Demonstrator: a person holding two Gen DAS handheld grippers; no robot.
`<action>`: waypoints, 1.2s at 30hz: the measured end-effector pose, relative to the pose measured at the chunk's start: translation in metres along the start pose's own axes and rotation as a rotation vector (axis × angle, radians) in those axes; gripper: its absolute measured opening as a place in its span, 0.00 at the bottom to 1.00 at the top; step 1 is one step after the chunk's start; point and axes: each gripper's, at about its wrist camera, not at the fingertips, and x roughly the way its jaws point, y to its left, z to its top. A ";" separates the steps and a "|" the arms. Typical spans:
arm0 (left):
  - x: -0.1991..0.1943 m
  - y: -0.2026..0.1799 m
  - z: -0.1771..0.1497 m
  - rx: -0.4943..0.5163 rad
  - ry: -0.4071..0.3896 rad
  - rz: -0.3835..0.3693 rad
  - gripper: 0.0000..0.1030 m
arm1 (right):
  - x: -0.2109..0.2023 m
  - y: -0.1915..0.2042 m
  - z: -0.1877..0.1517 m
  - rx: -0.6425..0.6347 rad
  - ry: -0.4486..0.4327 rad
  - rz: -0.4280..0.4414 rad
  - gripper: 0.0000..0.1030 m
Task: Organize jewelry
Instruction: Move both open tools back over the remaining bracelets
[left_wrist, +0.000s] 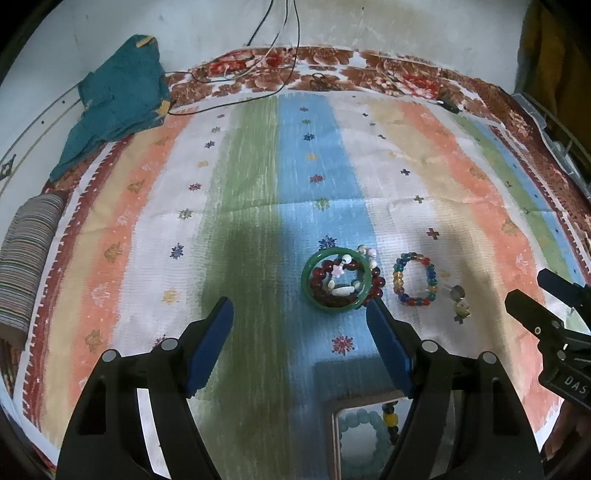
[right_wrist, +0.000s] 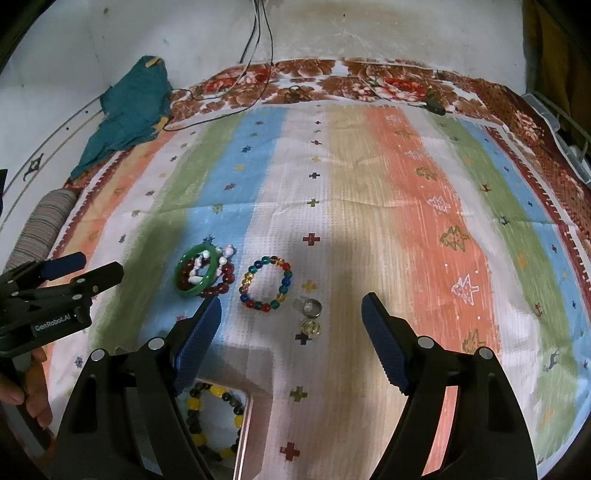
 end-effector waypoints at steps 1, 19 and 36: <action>0.002 0.000 0.001 -0.001 0.003 0.000 0.72 | 0.001 0.000 0.001 -0.001 0.002 -0.001 0.76; 0.035 0.001 0.014 -0.022 0.068 -0.069 0.72 | 0.039 0.005 0.013 -0.045 0.066 0.003 0.76; 0.081 0.017 0.023 -0.027 0.153 -0.051 0.73 | 0.080 0.005 0.021 -0.043 0.139 0.022 0.76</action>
